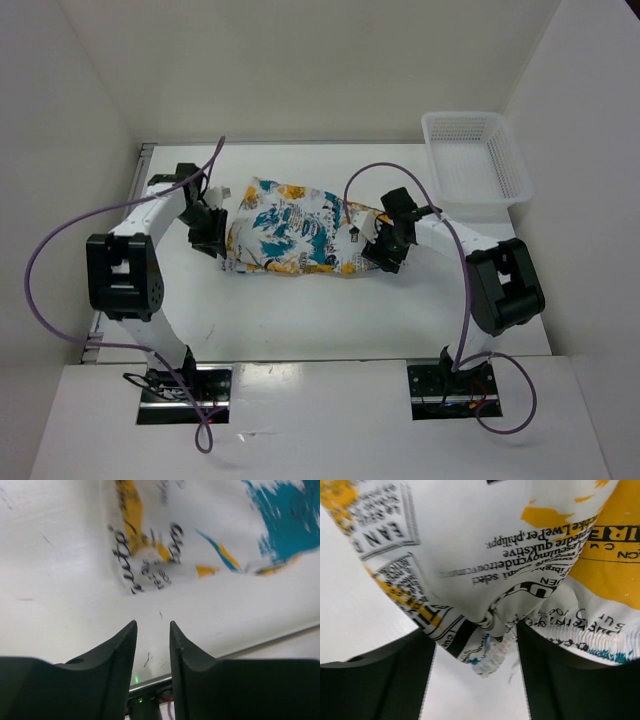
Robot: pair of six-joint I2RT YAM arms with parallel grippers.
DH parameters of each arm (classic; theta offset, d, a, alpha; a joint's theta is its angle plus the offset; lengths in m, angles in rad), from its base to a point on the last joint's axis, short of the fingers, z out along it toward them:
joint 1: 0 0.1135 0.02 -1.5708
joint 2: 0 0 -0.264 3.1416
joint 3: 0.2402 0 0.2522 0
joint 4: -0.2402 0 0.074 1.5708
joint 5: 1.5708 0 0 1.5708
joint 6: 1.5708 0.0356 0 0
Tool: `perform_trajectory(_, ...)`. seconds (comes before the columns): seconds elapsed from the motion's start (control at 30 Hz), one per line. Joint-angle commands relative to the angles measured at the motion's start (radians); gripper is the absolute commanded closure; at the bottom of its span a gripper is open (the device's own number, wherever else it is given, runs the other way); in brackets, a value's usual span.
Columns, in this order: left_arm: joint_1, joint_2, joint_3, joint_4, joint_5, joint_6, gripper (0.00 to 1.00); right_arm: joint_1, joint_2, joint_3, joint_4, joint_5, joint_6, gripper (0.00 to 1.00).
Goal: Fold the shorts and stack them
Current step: Fold the shorts
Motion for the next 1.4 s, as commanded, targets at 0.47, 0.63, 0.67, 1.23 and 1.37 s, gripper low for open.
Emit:
perform_trajectory(0.47,0.002,-0.005,-0.073,0.214,0.101,0.007,0.38,0.021,-0.190,-0.049,-0.016,-0.073,0.032,0.30)
perform_trajectory(0.63,-0.038,0.035,-0.048,0.260,0.085,0.007,0.50,0.021,-0.190,-0.061,-0.006,-0.064,0.052,0.30)
perform_trajectory(0.67,-0.038,0.049,-0.048,0.260,0.062,0.007,0.52,0.021,-0.190,-0.061,0.003,-0.064,0.052,0.30)
perform_trajectory(1.23,-0.038,0.072,-0.007,0.205,0.005,0.007,0.63,0.021,-0.174,-0.066,0.086,-0.067,0.075,0.32)
perform_trajectory(1.37,-0.038,0.037,-0.027,0.214,-0.004,0.007,0.52,0.021,-0.174,-0.057,0.074,-0.077,0.066,0.32)
